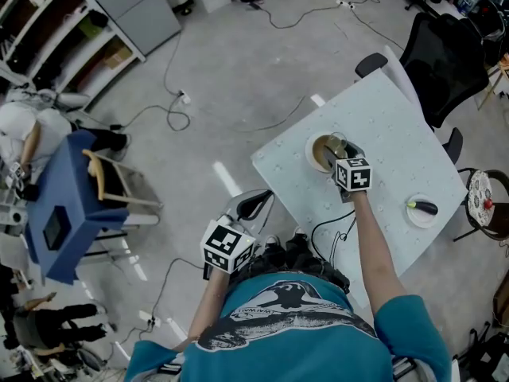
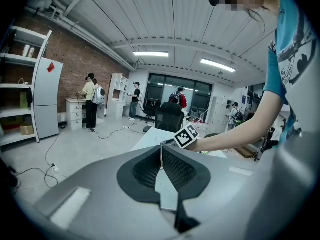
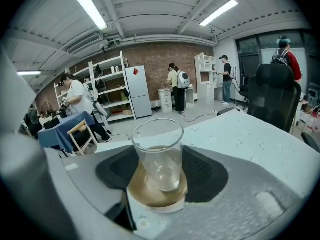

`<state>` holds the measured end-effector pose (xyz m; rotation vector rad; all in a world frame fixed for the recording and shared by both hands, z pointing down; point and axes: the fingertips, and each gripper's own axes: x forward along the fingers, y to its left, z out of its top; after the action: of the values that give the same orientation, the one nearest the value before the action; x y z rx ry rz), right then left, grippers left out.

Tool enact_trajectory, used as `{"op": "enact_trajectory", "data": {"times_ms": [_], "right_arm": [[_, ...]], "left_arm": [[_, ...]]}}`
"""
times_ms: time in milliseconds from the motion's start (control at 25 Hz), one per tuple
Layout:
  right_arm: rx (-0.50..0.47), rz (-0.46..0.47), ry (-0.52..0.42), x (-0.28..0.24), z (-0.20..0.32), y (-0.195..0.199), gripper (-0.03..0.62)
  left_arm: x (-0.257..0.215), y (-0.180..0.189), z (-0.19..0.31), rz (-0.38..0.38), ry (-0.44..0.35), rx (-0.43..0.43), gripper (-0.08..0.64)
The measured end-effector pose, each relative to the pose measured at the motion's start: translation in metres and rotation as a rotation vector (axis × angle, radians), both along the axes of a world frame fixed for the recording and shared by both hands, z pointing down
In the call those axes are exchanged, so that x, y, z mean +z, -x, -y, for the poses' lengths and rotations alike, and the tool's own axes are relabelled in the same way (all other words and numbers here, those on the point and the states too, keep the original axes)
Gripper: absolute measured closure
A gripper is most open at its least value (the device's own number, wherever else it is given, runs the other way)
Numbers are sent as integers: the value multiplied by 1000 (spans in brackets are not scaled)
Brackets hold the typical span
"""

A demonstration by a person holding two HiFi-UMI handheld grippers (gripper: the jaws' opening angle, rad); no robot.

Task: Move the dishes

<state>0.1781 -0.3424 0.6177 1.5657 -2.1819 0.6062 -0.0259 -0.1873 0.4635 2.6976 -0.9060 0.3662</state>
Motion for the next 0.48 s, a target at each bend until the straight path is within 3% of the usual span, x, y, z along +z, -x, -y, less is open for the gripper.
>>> {"op": "enact_trajectory", "data": {"times_ms": [480], "right_arm": [[16,9,4,-11,-14,-5,322]], "left_arm": [[2,-19,-7,-11,14,67,537]]}}
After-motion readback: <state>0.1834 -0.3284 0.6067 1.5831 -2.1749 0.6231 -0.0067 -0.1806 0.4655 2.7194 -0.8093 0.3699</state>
